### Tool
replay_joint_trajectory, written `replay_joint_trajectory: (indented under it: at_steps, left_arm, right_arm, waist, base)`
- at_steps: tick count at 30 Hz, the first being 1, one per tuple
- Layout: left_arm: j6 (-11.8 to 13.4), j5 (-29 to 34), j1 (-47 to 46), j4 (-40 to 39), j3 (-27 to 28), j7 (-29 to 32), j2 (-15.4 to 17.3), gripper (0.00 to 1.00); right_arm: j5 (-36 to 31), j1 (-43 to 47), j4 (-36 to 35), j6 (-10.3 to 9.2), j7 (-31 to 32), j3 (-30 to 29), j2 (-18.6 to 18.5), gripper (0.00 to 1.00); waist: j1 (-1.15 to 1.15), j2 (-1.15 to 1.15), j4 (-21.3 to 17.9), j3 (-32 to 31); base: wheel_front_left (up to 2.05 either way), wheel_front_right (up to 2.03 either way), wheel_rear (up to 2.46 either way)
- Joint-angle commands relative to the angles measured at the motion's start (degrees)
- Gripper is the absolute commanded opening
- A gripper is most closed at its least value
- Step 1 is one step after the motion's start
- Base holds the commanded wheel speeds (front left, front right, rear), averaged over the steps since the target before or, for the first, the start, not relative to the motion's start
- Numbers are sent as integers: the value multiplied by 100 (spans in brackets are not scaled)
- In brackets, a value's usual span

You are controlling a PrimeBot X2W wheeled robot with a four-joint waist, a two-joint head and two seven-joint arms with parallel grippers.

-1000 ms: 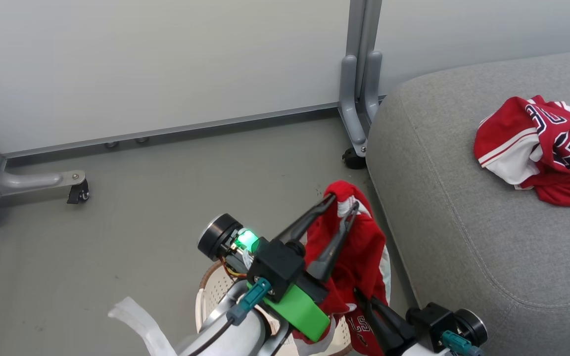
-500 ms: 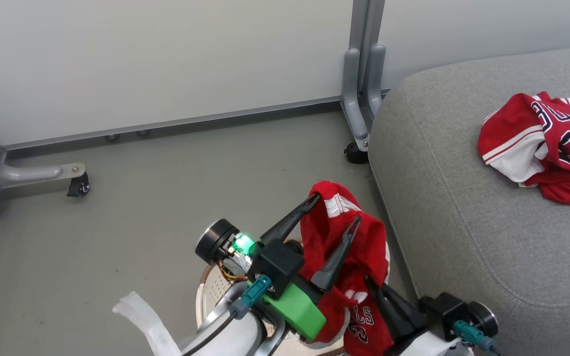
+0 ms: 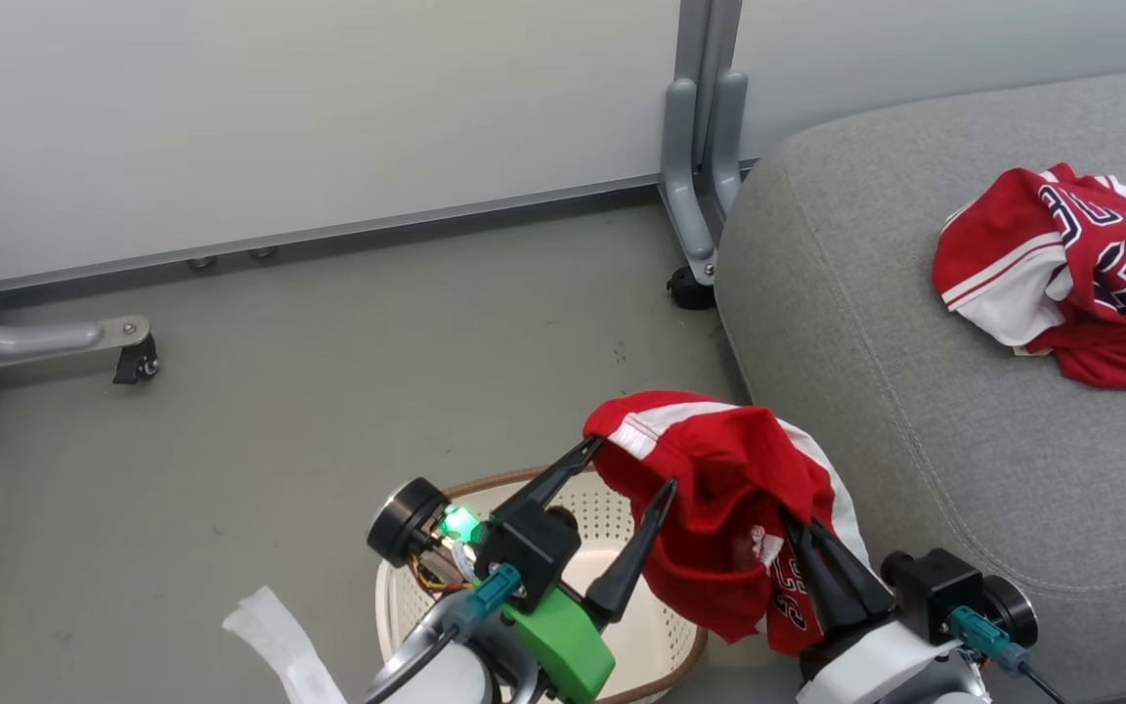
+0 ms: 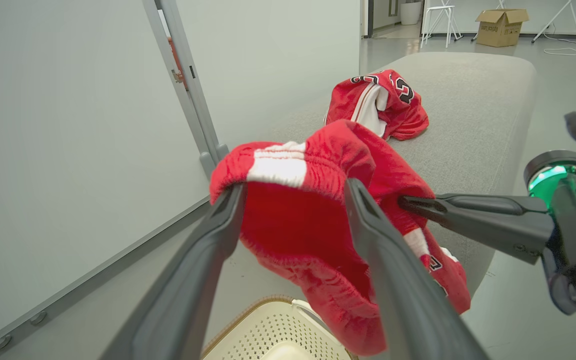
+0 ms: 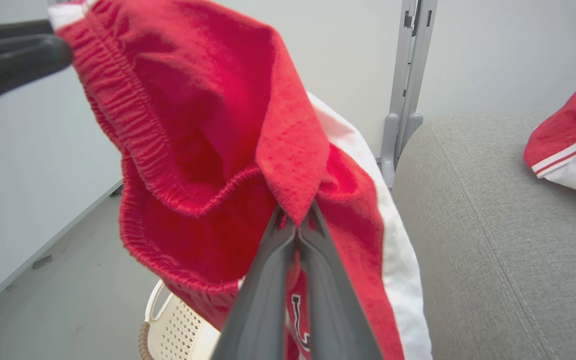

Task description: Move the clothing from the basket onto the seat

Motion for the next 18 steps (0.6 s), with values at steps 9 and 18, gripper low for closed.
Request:
replay_joint_trajectory:
  at_steps: [9, 18]
  left_arm:
    - [114, -157, 408, 50, 85, -145, 327, 100]
    - [200, -115, 376, -89, 174, -198, 591, 100]
  right_arm:
    - [14, 28, -219, -8, -20, -378, 52, 0]
    - [-89, -25, -452, -8, -20, -761, 66, 0]
  waist:
    - [0, 0, -483, 205]
    - [0, 0, -1313, 677]
  base:
    - [0, 0, 0]
    - [0, 0, 0]
